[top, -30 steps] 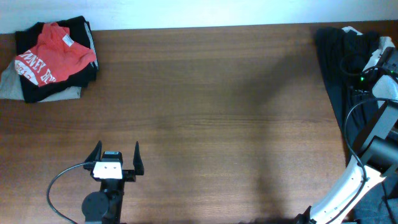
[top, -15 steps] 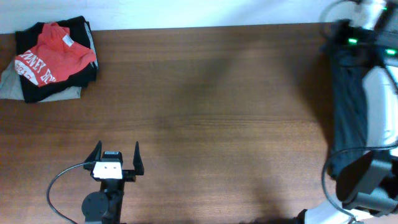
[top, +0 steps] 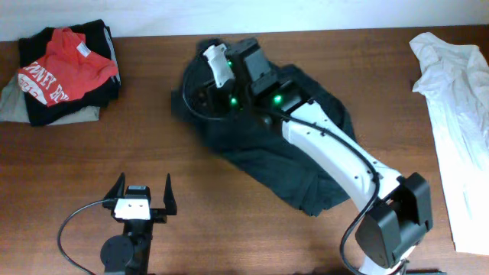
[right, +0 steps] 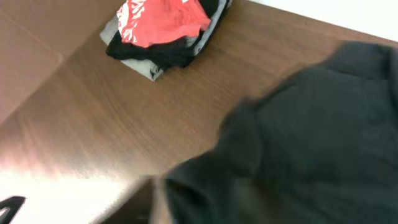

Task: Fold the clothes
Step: 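Drag the dark green shirt with the right gripper onto the table center, then reach the left gripper to the shirt's left hem and grasp it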

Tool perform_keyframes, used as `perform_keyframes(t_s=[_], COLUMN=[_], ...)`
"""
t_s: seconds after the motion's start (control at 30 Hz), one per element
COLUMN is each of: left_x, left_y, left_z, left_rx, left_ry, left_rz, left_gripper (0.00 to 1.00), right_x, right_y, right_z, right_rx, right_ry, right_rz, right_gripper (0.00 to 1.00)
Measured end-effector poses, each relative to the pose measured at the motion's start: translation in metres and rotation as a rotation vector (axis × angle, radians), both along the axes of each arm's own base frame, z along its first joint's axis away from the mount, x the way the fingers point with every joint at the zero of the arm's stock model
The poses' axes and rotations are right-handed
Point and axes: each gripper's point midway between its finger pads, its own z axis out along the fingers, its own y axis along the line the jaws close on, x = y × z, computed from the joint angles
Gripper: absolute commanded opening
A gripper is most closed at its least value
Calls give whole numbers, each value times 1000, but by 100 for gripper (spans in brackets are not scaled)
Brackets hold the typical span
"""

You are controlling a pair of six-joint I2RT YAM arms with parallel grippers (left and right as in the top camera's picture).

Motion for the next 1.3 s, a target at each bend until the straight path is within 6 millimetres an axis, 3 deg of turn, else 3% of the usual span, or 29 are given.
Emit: perform_keyframes(t_s=[0.03, 0.07, 0.13, 0.17, 0.23, 0.37, 0.5, 0.63, 0.73, 1.0, 1.13, 1.2, 1.3], left_x=[0, 0, 0, 0, 0, 0, 0, 0, 0, 0, -4, -15, -25], left_y=[0, 0, 0, 0, 0, 0, 0, 0, 0, -2, -37, -66, -81], left_z=[0, 0, 0, 0, 0, 0, 0, 0, 0, 0, 12, 33, 55], left_rx=[0, 0, 0, 0, 0, 0, 0, 0, 0, -1, -16, -12, -22], left_ry=[0, 0, 0, 0, 0, 0, 0, 0, 0, -1, -51, -138, -219], left_rz=[0, 0, 0, 0, 0, 0, 0, 0, 0, -10, -218, -398, -497], left_gripper=[99, 99, 99, 99, 99, 99, 99, 99, 99, 99, 99, 99, 99], right_x=[1, 3, 9, 13, 31, 16, -23, -25, -24, -24, -24, -24, -25], right_y=[-1, -9, -27, -49, -115, -245, -294, -343, -359, -360, -360, -360, -360], right_z=[0, -4, -5, -3, 19, 23, -9, -27, -29, -29, -29, -29, -29], right_rx=[-5, -22, -37, -55, -54, -111, -202, -319, -348, -354, -355, -355, -356], right_ry=[-3, 13, 37, 56, 72, 241, 474, 511, 508, 506, 506, 507, 509], right_rz=[-10, -32, -75, -118, -272, -529, -634, -780, -826, -831, -831, -830, -830], right_gripper=[81, 99, 99, 99, 99, 99, 99, 99, 99, 99, 99, 99, 99])
